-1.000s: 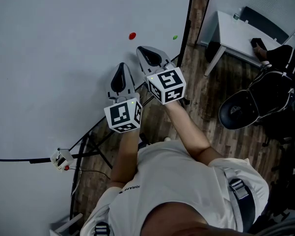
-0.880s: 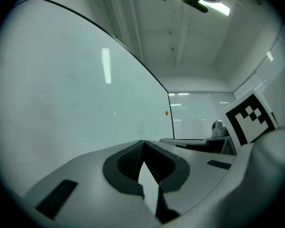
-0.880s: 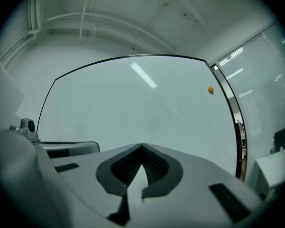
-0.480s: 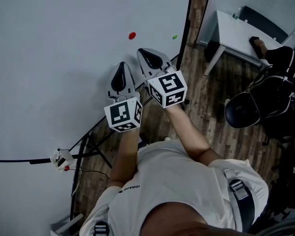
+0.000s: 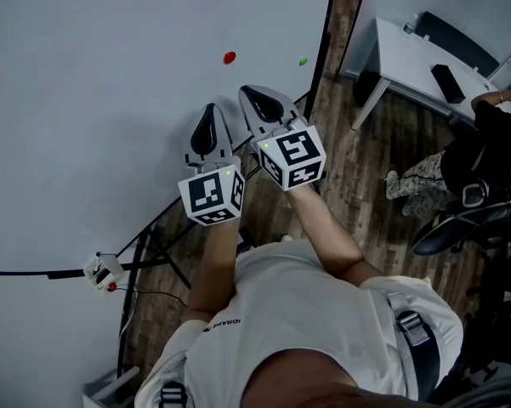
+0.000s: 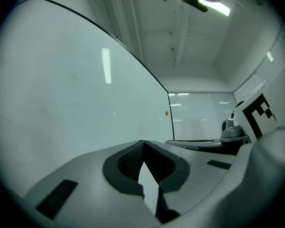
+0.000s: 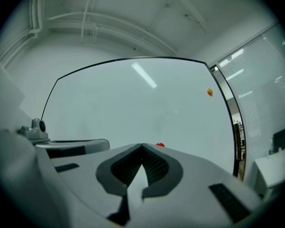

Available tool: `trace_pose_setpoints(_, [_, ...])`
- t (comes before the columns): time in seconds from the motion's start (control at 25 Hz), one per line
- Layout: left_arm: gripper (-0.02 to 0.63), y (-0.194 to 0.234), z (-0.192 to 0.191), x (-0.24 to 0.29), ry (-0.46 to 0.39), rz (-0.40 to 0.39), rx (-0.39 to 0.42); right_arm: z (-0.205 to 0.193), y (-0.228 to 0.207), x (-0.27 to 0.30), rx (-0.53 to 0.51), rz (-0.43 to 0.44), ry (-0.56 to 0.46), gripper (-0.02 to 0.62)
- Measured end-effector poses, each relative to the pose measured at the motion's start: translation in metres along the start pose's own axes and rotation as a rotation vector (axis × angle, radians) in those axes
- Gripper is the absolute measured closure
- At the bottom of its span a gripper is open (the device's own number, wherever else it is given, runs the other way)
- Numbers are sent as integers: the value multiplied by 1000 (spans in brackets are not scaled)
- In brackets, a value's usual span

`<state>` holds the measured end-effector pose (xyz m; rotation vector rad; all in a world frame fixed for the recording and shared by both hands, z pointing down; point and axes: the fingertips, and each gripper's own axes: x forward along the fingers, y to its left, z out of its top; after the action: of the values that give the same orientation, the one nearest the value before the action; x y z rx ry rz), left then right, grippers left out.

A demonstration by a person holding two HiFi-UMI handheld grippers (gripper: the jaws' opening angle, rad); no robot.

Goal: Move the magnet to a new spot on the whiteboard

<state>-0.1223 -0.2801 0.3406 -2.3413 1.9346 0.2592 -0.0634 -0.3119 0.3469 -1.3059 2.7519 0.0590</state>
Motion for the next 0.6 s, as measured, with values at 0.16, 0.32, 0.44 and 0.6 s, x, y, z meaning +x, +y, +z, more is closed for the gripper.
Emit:
trace_pose_setpoints(0.16, [603, -3, -1, -1, 6, -1, 4, -1, 0, -6, 2, -2, -1, 583])
trace_pose_setpoints(0.32, [603, -10, 0, -2, 10, -6, 9, 1, 0, -13, 2, -2, -3, 583])
trace_pose_setpoints(0.44, [603, -9, 0, -3, 12, -7, 9, 2, 3, -13, -4, 1, -5, 583])
trace_pose_setpoints(0.6, [603, -7, 0, -2, 13, -7, 10, 0, 7, -12, -13, 10, 1, 583])
